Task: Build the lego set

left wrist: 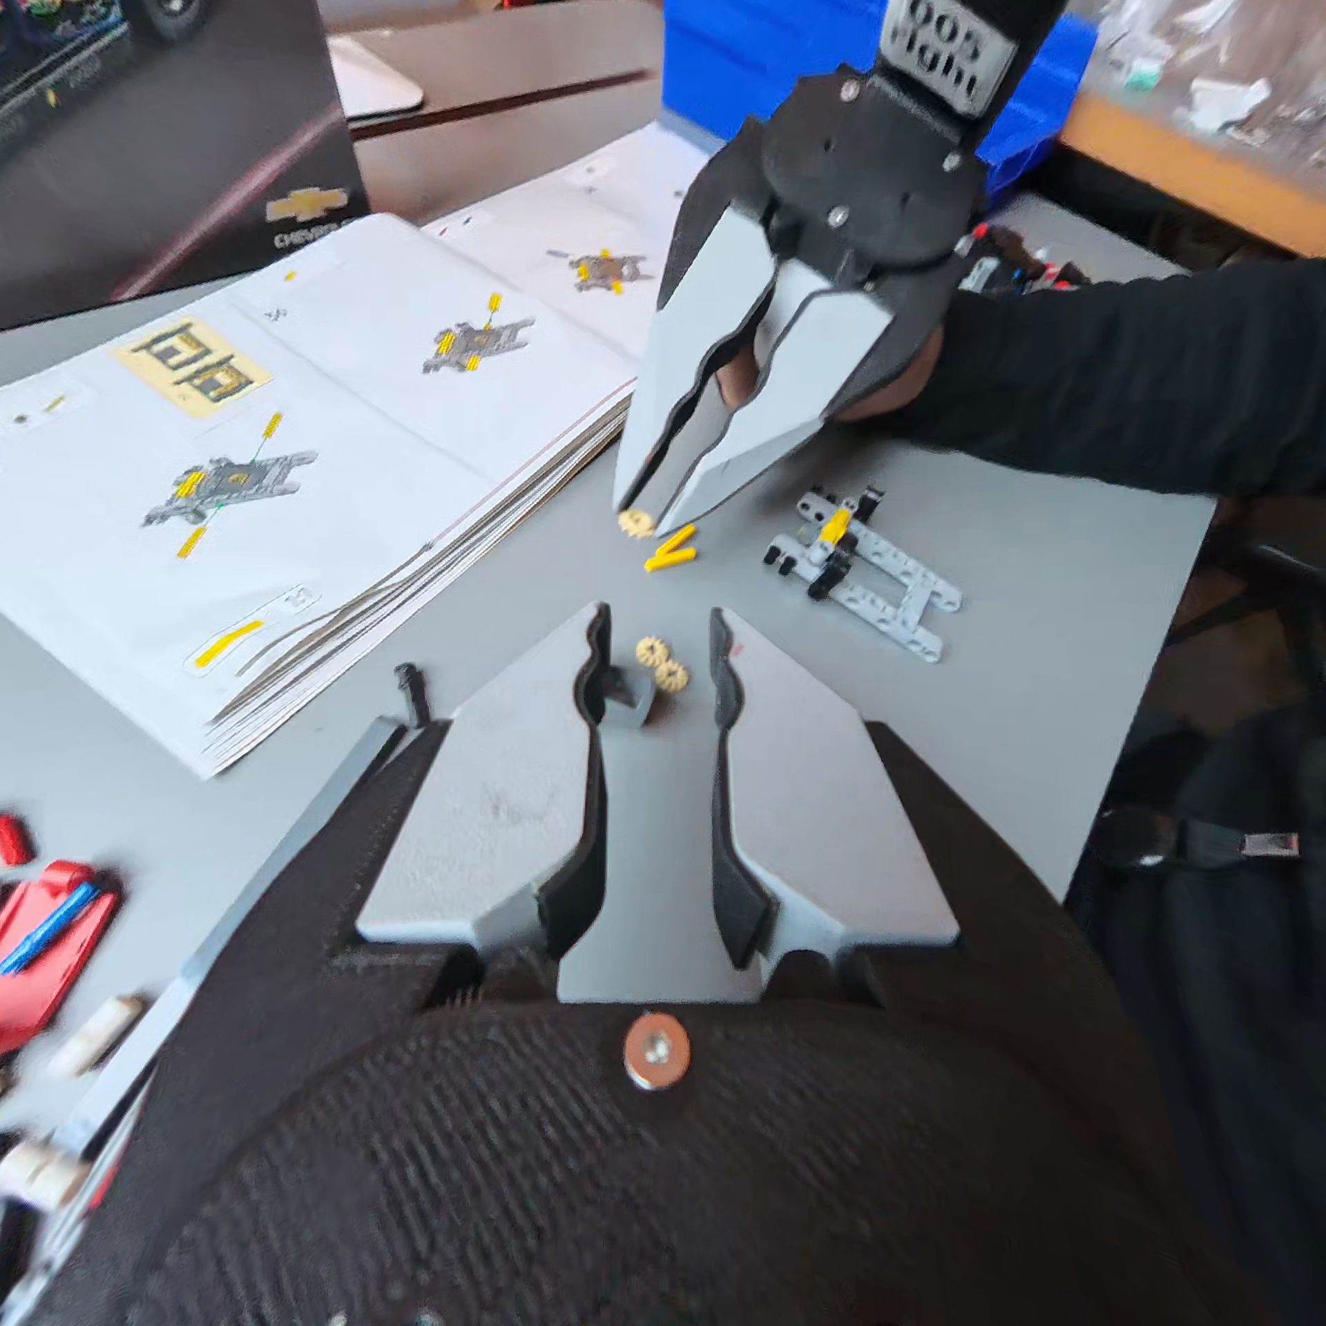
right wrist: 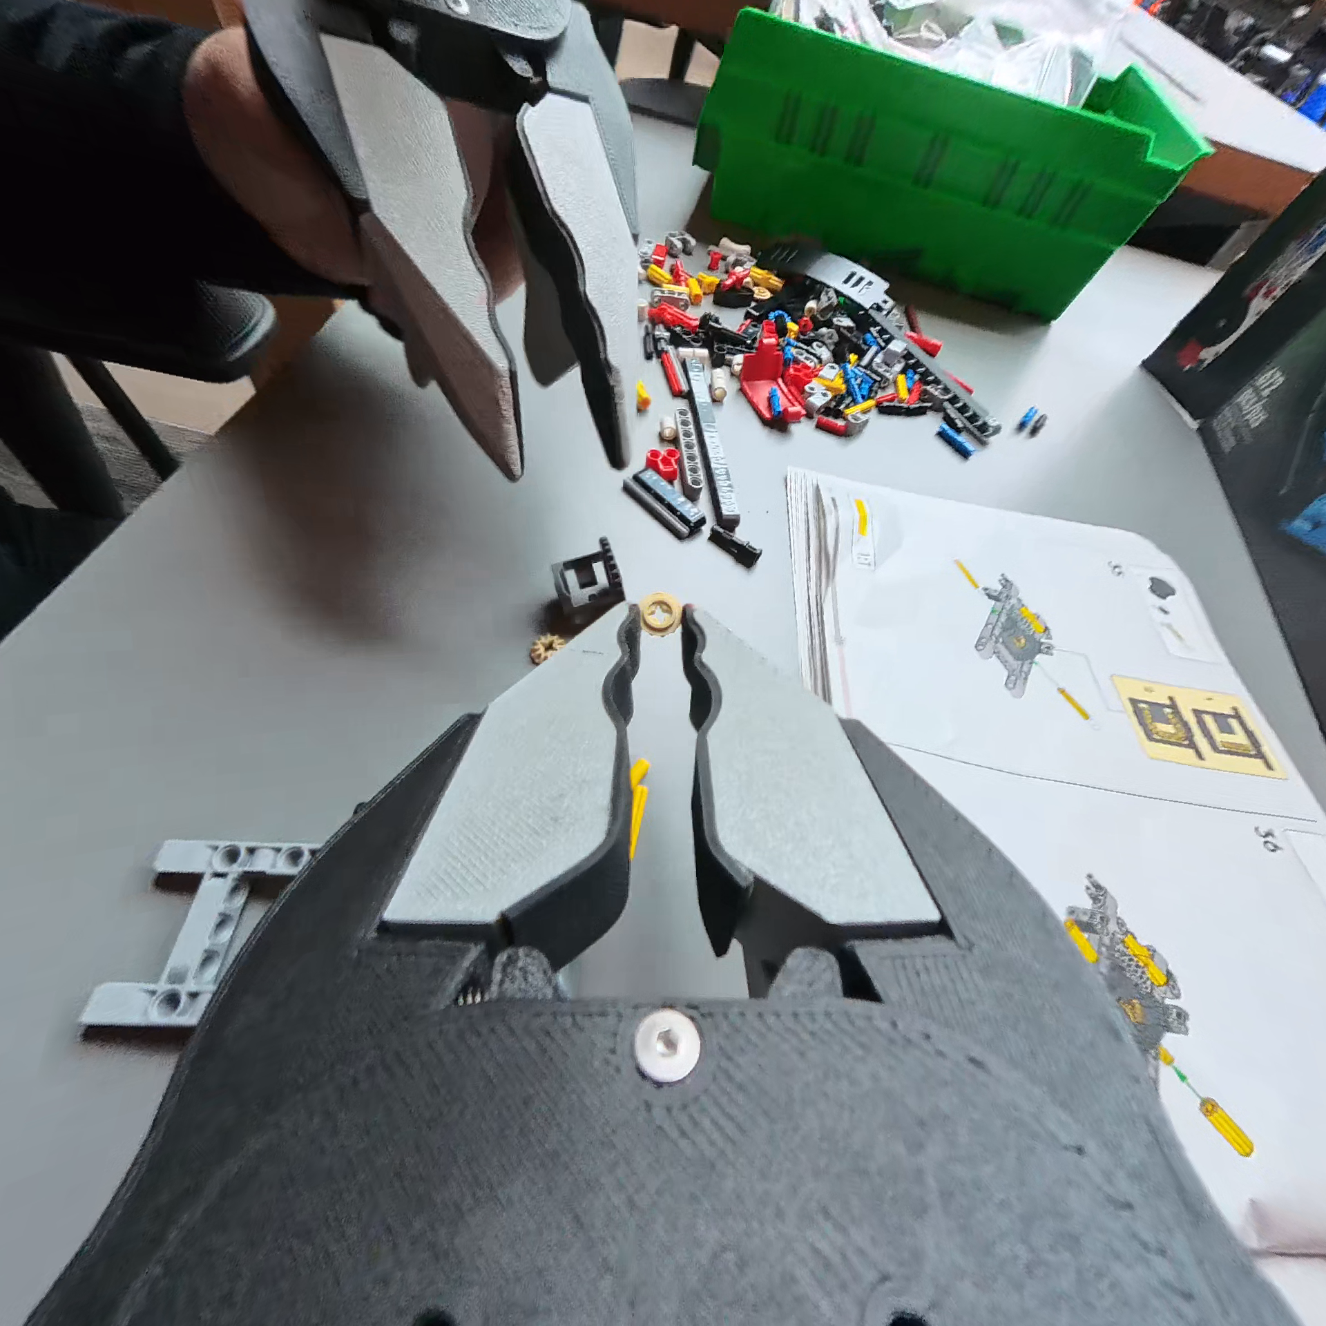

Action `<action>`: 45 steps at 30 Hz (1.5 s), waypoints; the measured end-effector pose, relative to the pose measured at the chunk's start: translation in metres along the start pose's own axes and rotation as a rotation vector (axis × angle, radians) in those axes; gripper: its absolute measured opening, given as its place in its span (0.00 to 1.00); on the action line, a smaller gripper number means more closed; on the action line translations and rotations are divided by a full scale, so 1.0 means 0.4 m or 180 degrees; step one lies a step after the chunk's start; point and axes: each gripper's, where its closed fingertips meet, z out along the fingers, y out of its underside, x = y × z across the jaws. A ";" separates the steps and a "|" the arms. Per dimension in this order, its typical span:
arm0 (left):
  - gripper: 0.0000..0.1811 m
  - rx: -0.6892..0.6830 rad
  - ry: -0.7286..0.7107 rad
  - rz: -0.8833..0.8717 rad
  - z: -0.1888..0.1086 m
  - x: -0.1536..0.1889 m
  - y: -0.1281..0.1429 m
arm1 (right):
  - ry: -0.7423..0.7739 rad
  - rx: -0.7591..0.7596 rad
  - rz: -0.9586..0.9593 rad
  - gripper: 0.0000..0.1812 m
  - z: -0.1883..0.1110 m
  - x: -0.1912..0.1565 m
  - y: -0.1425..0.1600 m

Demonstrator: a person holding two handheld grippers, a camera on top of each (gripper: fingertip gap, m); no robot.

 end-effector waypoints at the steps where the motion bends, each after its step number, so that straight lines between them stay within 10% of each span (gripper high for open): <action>1: 0.13 0.0019 -0.0048 0.0045 0.007 0.000 -0.003 | 0.0054 -0.0009 -0.0054 0.04 0.001 0.000 -0.002; 22: 0.09 0.0009 0.0630 -0.0632 0.040 0.018 -0.048 | 0.0963 -0.0230 -0.1702 0.04 -0.013 -0.032 -0.074; 32: 0.02 0.0083 0.0784 -0.0749 0.039 0.027 -0.054 | 0.1015 -0.0179 -0.1742 0.04 -0.009 -0.039 -0.082; 40: 0.01 0.0245 0.0059 -0.0233 0.036 -0.021 -0.068 | 0.1112 -0.0087 -0.1374 0.01 -0.016 0.000 -0.078; 45: 0.01 0.0537 0.0294 -0.1017 0.030 -0.028 -0.090 | 0.1309 -0.0139 -0.1381 0.08 -0.022 0.023 -0.082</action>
